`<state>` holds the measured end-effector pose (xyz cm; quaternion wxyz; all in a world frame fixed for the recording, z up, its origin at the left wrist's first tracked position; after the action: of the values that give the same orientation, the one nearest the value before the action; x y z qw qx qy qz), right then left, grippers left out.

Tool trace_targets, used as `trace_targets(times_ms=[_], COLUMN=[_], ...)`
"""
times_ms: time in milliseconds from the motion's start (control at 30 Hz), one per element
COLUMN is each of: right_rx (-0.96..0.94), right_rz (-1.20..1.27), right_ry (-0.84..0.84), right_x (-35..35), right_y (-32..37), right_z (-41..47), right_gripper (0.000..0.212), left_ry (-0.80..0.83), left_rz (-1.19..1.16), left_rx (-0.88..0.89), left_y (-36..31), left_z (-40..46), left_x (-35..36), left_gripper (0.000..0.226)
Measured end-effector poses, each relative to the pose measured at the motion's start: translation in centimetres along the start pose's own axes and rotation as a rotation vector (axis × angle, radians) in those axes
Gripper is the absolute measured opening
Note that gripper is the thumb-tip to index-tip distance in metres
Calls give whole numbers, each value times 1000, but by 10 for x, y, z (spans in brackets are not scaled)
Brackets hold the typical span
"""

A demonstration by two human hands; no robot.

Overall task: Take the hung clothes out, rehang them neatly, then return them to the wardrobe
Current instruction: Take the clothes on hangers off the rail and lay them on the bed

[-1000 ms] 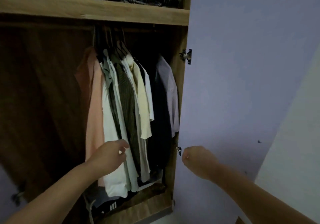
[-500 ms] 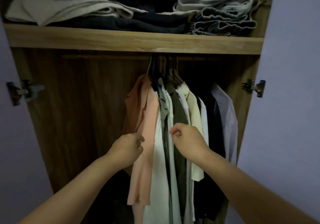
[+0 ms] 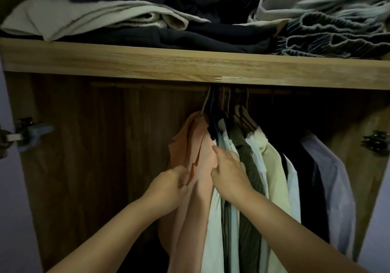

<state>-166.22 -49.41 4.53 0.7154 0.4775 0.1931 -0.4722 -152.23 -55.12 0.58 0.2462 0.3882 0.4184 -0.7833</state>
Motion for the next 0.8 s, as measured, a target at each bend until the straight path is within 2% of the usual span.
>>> trace_targets(times_ms=[100,167,233,333,567,800], right_rx=[-23,-3,40,144,450,451], right_rz=[68,206,368,540,964,1349], right_ry=[-11,49,98,75,78,-21], right_x=[1,6,11,24,79,77], right_y=[-1,2,7,13,24,31], right_z=[22,37,51,69,94,103], right_gripper=[49,43,40,40,49,73], left_ry=[-39,-53,-54,-36,-79,-100], left_rz=[0,1,-11,-64,-178,-242], left_rx=[-32,-55,-70,-67,-40,-63], left_y=[6,11,16,20,36,56], left_z=[17,24,28,33,38,46], left_x=[-4,-6,-9,-19,-45,-60], left_gripper=[36,40,43,40,39,40])
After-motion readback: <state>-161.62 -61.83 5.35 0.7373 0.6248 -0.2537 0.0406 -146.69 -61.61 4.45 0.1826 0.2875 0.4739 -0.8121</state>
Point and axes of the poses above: each hand's wrist, its own z-axis towards the middle knuckle, its own x-axis out of the palm, y = z × x, the point moved 5 cm from there along z, towards the middle knuckle, and after that the axes turned 5 degrees about z, right-handed, at the moved point
